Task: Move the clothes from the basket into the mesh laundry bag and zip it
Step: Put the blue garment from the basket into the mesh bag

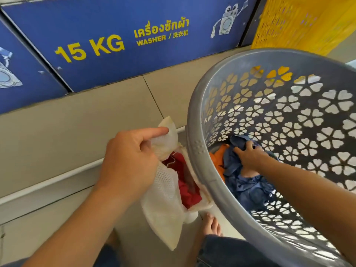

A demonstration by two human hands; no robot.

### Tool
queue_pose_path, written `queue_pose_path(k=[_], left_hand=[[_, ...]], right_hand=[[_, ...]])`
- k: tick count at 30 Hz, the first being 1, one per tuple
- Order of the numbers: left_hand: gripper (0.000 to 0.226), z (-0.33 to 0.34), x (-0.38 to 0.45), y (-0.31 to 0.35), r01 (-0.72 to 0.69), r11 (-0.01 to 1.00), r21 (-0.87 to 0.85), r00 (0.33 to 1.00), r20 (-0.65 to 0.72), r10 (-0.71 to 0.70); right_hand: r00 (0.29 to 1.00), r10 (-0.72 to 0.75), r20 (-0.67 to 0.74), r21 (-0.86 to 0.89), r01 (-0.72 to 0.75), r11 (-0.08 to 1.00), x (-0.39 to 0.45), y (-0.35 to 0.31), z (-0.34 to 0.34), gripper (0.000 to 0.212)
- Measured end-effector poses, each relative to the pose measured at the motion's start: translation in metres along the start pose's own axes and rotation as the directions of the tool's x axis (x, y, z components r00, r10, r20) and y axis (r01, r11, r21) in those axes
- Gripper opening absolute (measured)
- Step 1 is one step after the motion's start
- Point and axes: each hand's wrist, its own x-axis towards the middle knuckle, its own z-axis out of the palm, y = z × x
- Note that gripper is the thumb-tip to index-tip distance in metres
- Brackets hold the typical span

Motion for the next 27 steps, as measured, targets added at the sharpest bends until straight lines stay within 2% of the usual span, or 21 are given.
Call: queue_pose_path(k=[3, 5, 10, 13, 17, 20, 25, 27], left_hand=[[0.044, -0.001, -0.004, -0.003, 0.018, 1.000, -0.007, 1.000, 0.007, -0.018], [0.044, -0.002, -0.005, -0.003, 0.039, 0.999, -0.034, 0.999, 0.018, -0.038], [0.050, -0.010, -0.007, -0.003, 0.085, 0.992, -0.091, 0.996, -0.013, -0.086], [0.052, -0.022, -0.015, 0.009, 0.088, 0.969, -0.230, 0.992, -0.071, -0.107], [0.050, -0.048, -0.029, 0.033, 0.011, 0.951, -0.310, 0.974, -0.213, -0.081], [0.051, -0.064, -0.042, 0.048, -0.088, 0.953, -0.290, 0.972, -0.234, 0.019], [0.051, -0.082, -0.063, 0.064, -0.152, 0.943, -0.295, 0.962, -0.264, 0.072], [0.050, -0.087, -0.070, 0.066, -0.155, 0.935, -0.318, 0.959, -0.276, 0.065]], right_hand=[[0.985, -0.083, -0.153, -0.100, 0.068, 0.993, -0.006, -0.006, 0.005, 0.082], [0.970, -0.135, -0.203, -0.119, 0.113, 0.986, -0.011, -0.005, 0.001, 0.067], [0.934, -0.227, -0.274, 0.083, 0.259, 0.962, -0.039, -0.002, -0.042, 0.042], [0.869, -0.268, -0.417, 0.261, 0.396, 0.880, -0.074, -0.002, -0.070, 0.016], [0.778, -0.176, -0.604, 0.445, 0.512, 0.734, -0.137, -0.001, -0.093, 0.013], [0.709, -0.085, -0.700, 0.524, 0.591, 0.613, -0.188, 0.001, -0.103, 0.009], [0.515, 0.106, -0.851, 0.498, 0.726, 0.475, -0.272, -0.009, -0.128, 0.012], [0.440, 0.198, -0.876, 0.482, 0.808, 0.338, -0.302, -0.020, -0.141, 0.012]])
